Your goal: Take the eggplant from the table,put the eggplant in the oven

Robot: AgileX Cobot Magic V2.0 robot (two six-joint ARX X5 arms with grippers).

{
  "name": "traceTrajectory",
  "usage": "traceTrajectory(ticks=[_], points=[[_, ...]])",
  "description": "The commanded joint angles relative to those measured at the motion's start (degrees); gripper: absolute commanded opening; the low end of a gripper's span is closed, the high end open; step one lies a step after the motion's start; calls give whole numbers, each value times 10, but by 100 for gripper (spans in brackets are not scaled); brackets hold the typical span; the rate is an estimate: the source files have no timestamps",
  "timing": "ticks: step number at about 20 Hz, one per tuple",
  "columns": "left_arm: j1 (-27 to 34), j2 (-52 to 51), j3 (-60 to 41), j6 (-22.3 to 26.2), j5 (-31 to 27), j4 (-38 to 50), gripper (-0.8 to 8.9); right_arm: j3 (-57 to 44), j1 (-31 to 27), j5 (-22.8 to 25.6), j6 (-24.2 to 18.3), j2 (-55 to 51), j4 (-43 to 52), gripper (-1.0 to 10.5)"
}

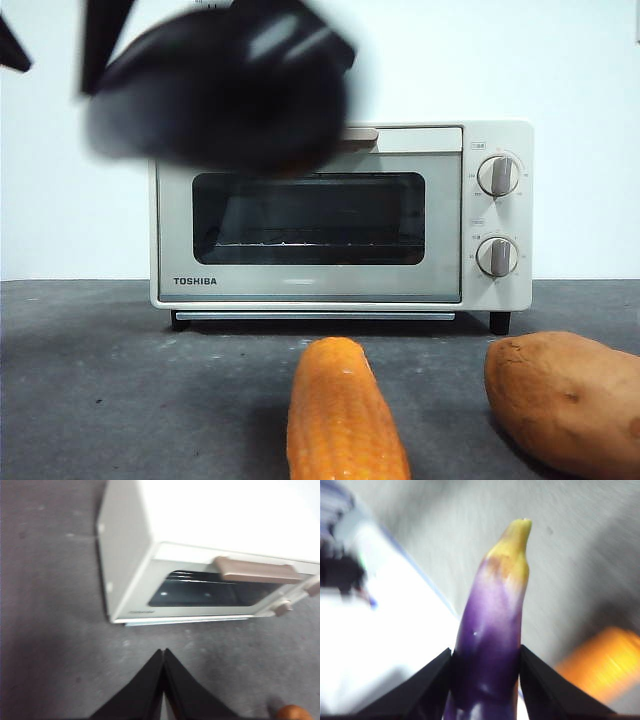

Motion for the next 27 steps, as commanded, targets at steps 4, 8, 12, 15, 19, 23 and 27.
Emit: traceTrajectory(ticks=[4, 8, 12, 15, 19, 23, 27], points=[[-82, 92, 85, 11, -1, 12, 6, 11, 9, 73, -128, -114, -140, 159], [-146, 189, 151, 28, -19, 18, 6, 11, 9, 155, -130, -187, -237, 159], [-195, 299, 248, 57, -47, 4, 6, 10, 9, 188, -127, -259, -256, 159], [-218, 374, 317, 72, -59, -6, 6, 10, 9, 197, -125, -309, -256, 159], [-239, 448, 378, 95, -79, -43, 6, 10, 9, 197, -125, -355, -256, 159], [-256, 480, 383, 119, -140, -50, 6, 10, 9, 197, -116, -381, -256, 159], [-277, 484, 383, 130, -143, -116, 6, 10, 9, 198, -114, -387, -256, 159]])
